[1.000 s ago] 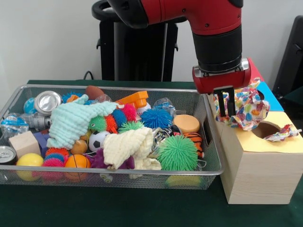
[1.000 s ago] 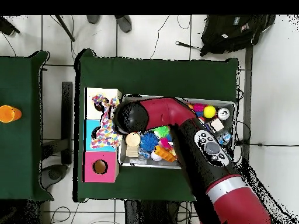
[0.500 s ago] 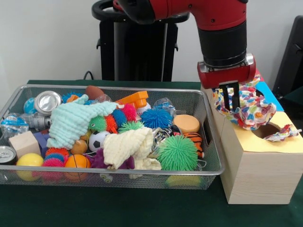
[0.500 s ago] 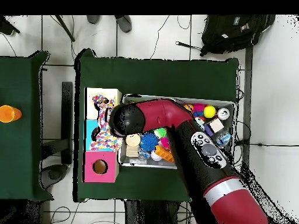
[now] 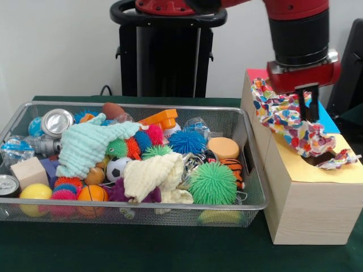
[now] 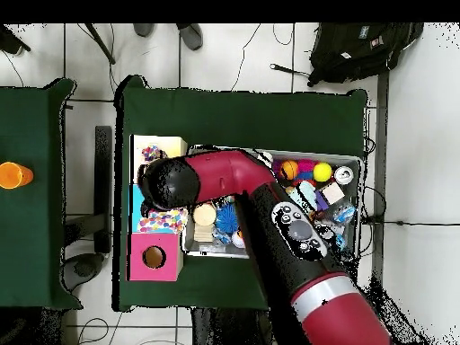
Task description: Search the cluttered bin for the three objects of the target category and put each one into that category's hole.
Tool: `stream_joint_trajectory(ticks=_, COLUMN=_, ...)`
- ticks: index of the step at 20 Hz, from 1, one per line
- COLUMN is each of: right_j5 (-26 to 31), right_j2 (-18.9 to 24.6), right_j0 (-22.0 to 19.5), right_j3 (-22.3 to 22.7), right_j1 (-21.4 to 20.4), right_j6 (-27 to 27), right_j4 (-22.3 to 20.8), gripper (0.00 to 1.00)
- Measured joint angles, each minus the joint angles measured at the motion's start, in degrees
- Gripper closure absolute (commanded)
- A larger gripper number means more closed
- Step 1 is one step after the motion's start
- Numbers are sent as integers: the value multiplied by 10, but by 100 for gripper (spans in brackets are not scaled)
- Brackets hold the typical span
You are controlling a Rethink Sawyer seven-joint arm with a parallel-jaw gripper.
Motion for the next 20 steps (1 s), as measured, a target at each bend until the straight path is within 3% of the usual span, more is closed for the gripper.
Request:
stream_joint_trajectory(ticks=9, right_j5=-40, right_j2=-5, right_j0=44, right_j3=-2, right_j1=2, right_j6=0, right_j4=14, gripper=100)
stream_joint_trajectory(ticks=10, right_j5=-46, right_j2=-7, right_j0=48, right_j3=-2, right_j1=3, right_j6=0, right_j4=14, gripper=0)
stream_joint_trajectory(ticks=20, right_j5=-61, right_j2=-17, right_j0=53, right_j3=-4, right_j1=6, right_j6=0, right_j4=14, gripper=0)
